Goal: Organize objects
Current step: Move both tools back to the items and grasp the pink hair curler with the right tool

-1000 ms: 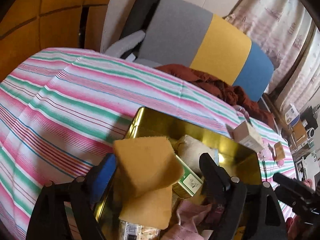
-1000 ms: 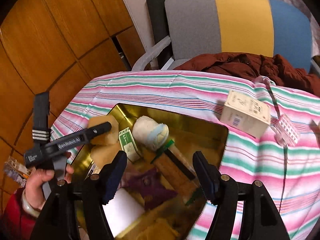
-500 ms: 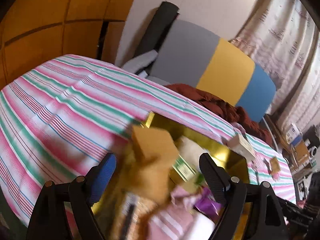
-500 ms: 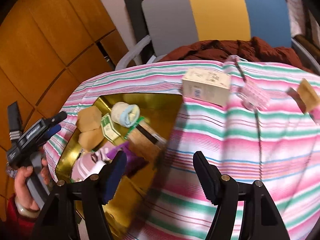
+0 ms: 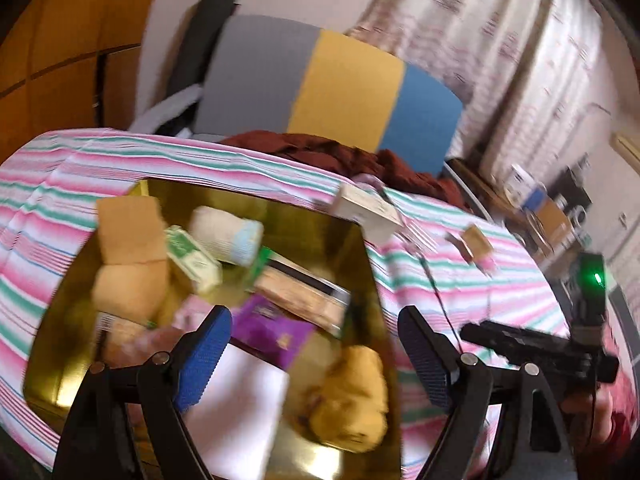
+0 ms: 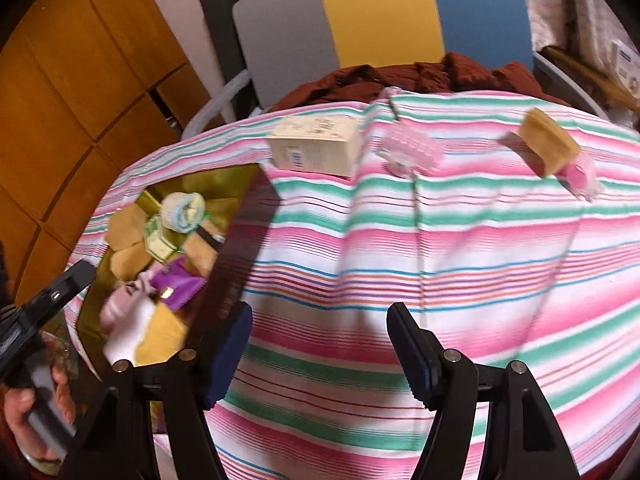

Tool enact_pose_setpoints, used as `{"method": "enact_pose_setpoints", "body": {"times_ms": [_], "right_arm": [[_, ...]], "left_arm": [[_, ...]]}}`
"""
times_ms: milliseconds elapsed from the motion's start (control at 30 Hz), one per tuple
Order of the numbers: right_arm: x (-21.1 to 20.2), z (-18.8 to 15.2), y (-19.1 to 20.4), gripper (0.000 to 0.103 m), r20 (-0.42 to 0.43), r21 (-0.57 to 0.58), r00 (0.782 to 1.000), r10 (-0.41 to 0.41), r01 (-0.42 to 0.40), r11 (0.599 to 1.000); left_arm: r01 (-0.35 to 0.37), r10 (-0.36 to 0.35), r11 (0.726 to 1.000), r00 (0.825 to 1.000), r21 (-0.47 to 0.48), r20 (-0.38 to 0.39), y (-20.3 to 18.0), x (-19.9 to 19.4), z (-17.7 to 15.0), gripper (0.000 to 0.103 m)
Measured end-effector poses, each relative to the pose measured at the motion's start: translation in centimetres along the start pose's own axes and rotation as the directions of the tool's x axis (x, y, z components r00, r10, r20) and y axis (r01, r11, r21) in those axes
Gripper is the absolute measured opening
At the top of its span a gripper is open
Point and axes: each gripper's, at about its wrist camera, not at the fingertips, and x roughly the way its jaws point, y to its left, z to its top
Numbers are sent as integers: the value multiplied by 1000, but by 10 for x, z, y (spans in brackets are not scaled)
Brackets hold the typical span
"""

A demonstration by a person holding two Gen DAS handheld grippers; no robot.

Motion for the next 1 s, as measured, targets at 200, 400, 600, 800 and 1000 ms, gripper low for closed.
{"method": "enact_pose_setpoints", "body": {"times_ms": [200,400,600,800,1000], "right_arm": [[-2,-3,-36,72,-21,71,998,-62,63,995],[-11,1,-76,74,-24,129,991,-135,137,982],[-23,14,-132,74,-32,215,978,-208,210,954],[-31,32,-193,80,-28,272,946,-324,319,908],[-26,58,-243,85,0,271,922,-387,373,887]], "left_arm": [[32,-28,993,999,116,-40,-45,9,-16,86],[85,-69,979,994,187,-89,-84,20,-26,86],[132,-97,959,985,250,-145,-116,34,-39,86],[156,-101,949,974,275,-204,-139,53,-43,86],[185,-116,951,956,248,-269,-155,78,-41,86]]}}
